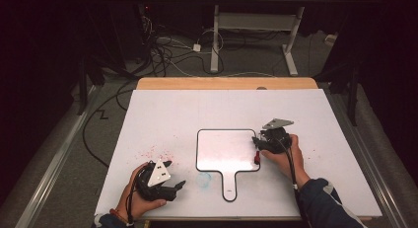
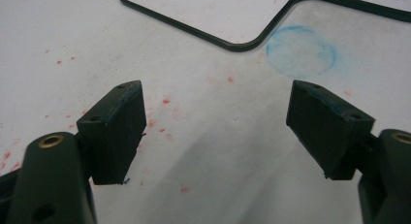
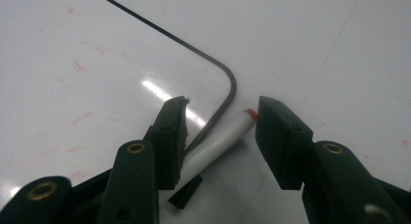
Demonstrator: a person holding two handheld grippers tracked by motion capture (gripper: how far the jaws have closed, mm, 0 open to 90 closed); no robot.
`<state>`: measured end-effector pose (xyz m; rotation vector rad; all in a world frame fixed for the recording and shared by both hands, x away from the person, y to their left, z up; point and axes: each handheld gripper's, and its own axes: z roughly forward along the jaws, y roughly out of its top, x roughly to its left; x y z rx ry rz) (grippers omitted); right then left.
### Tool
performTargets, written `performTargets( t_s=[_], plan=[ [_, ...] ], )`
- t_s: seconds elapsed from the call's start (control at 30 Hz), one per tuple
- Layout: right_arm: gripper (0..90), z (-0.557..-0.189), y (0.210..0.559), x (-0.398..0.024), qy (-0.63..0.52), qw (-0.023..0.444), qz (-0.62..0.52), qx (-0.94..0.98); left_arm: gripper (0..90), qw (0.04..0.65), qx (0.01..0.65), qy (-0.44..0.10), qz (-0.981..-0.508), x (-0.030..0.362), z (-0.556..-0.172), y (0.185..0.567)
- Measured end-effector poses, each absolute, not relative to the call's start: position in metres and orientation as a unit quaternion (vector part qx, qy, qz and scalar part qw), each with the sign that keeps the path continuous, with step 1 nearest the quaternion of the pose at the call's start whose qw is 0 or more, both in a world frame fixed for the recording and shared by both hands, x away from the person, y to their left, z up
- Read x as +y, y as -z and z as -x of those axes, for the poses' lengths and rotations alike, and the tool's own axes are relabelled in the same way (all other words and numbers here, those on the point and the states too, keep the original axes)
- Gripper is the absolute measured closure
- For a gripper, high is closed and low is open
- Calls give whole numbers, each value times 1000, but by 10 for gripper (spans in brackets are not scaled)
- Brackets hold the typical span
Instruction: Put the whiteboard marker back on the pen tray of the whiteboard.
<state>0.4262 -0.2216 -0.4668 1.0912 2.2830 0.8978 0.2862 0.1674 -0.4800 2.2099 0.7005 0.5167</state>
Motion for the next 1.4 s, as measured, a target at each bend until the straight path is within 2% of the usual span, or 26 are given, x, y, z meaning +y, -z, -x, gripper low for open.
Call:
performTargets(
  t_s=[0.5,0.73,0.93,1.4],
  plan=[
    [503,-411,466,-236,-330,184,-359,853,210,376,273,-202,-862,168,-286,479],
    [475,-413,467,-235,-336,189,-361,849,210,376,273,-201,-862,167,-286,480],
    [498,-418,468,-232,-338,204,-373,840,210,375,272,-201,-863,167,-286,480],
    [501,-423,468,-231,-336,207,-396,829,210,374,272,-199,-864,166,-286,480]
  ],
)
